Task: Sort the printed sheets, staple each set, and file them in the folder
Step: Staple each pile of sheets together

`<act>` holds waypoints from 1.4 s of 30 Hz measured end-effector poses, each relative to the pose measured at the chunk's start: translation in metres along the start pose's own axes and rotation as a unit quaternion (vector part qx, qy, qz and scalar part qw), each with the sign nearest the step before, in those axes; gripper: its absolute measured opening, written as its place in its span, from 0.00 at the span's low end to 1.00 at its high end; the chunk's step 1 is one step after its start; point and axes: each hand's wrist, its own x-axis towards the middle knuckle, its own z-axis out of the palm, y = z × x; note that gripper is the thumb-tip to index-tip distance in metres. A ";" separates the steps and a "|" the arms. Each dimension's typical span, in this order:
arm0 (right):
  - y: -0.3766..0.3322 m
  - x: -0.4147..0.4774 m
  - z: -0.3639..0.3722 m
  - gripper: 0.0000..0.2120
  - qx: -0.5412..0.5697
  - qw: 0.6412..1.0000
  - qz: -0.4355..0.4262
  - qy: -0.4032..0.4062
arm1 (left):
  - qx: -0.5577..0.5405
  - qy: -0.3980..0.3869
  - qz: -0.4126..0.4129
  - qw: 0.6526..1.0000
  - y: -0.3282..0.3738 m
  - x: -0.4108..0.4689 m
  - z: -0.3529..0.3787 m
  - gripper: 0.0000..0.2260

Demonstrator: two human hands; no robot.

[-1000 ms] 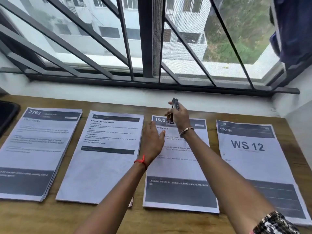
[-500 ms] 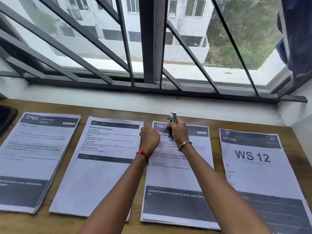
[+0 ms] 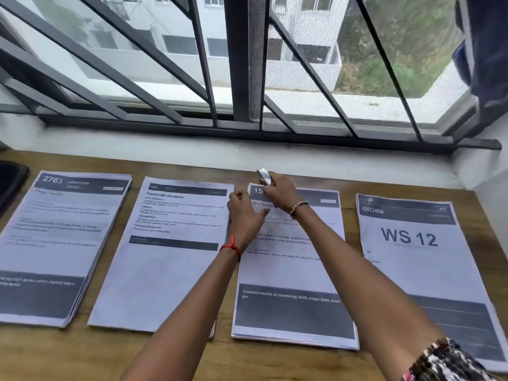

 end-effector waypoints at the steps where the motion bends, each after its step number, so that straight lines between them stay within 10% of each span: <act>1: -0.002 0.000 -0.001 0.09 -0.009 1.000 0.001 -0.004 | 0.020 -0.007 0.026 0.999 0.001 -0.009 -0.003 0.29; 10: -0.004 0.001 -0.003 0.04 -0.042 0.999 0.016 -0.016 | 0.261 -0.263 0.287 0.883 -0.034 -0.124 -0.015 0.52; 25: -0.008 -0.006 -0.002 0.13 -0.150 0.988 0.000 -0.045 | 0.340 -0.217 0.425 0.810 -0.075 -0.149 -0.001 0.37; 31: -0.006 -0.003 -0.002 0.13 -0.141 0.989 0.002 -0.052 | 0.313 -0.222 0.418 0.824 -0.072 -0.149 -0.002 0.41; 34: -0.003 -0.004 0.001 0.07 -0.115 0.993 -0.010 0.008 | 0.164 -0.231 0.331 0.900 -0.053 -0.146 -0.009 0.40; 38: -0.007 -0.008 0.002 0.10 0.050 0.988 -0.033 0.143 | -0.048 -0.096 0.171 0.979 -0.028 -0.111 -0.017 0.31; 42: -0.015 -0.011 -0.002 0.10 0.269 0.948 -0.002 0.173 | 0.008 0.037 0.092 0.995 -0.006 -0.057 -0.023 0.18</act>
